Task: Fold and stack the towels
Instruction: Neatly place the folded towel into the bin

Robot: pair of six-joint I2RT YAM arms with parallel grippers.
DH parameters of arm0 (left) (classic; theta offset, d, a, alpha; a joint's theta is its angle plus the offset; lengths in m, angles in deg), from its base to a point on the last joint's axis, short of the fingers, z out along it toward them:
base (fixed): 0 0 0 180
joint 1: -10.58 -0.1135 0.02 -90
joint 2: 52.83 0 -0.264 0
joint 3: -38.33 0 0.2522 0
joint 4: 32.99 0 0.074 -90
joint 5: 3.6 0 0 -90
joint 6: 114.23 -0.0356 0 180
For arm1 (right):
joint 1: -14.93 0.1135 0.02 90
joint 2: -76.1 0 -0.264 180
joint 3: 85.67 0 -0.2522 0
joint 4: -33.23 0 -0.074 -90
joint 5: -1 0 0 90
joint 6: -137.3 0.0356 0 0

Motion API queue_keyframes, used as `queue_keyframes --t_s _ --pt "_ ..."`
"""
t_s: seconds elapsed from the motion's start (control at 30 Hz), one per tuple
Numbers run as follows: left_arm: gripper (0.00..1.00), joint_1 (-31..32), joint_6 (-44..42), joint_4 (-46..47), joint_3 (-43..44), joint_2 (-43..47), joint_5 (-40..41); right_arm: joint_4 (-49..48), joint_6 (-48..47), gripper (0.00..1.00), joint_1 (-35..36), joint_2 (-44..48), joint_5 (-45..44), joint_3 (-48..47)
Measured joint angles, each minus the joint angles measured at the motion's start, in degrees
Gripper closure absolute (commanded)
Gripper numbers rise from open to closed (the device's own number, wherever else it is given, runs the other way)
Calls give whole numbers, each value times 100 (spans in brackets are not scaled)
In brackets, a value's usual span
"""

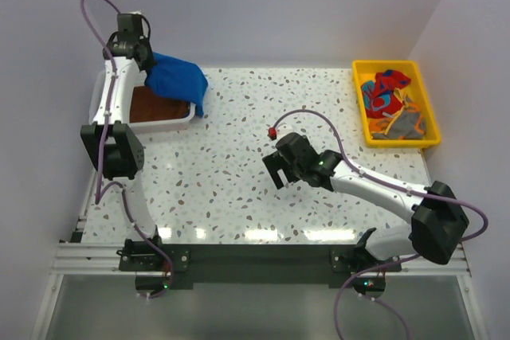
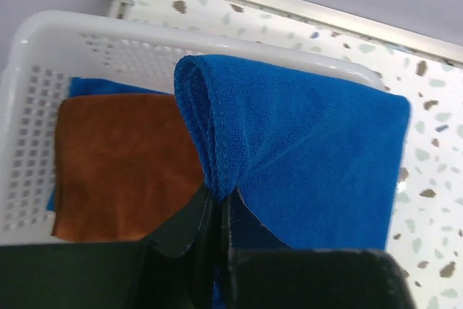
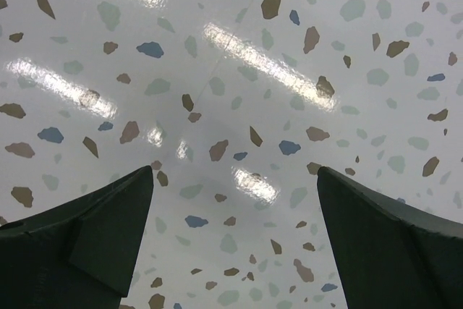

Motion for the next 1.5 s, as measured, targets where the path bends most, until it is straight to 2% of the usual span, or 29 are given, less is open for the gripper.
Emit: queue_keyframes --t_s 0.27,0.47,0.57,0.77,0.8,0.87,0.9,0.97,1.0,1.13,1.33,1.5 --pt "100 -608 -284 -50 42 0 413 144 -96 1 -26 -258 -96 -221" --pt "100 -828 -452 9 4 0 575 262 -98 1 -31 -299 -133 -260" --pt "96 -859 -463 111 -168 0 616 302 -101 1 -31 -310 -138 -271" --pt "81 -909 -437 247 -579 -256 920 345 -101 1 -31 -422 -140 -282" --pt "69 -927 -437 258 -612 -348 1016 348 -101 1 -31 -424 -140 -282" --pt "62 -964 -450 264 -647 -507 1233 348 -101 1 -31 -424 -142 -282" --pt "50 -988 -450 262 -647 -586 1368 348 -101 1 -31 -424 -142 -282" --pt "43 -1032 -468 264 -647 -682 1639 350 -101 1 -31 -424 -140 -282" --pt "36 -1051 -466 273 -647 -693 1784 350 -101 1 -31 -424 -140 -282" --pt "25 -1091 -509 459 -643 -688 2269 352 -101 1 -31 -424 -140 -282" --pt "25 -1097 -483 522 -643 -627 2450 350 -98 1 -33 -424 -214 -282" --pt "32 -984 -175 608 -1084 -52 1574 348 -79 2 -157 -424 -315 -282"
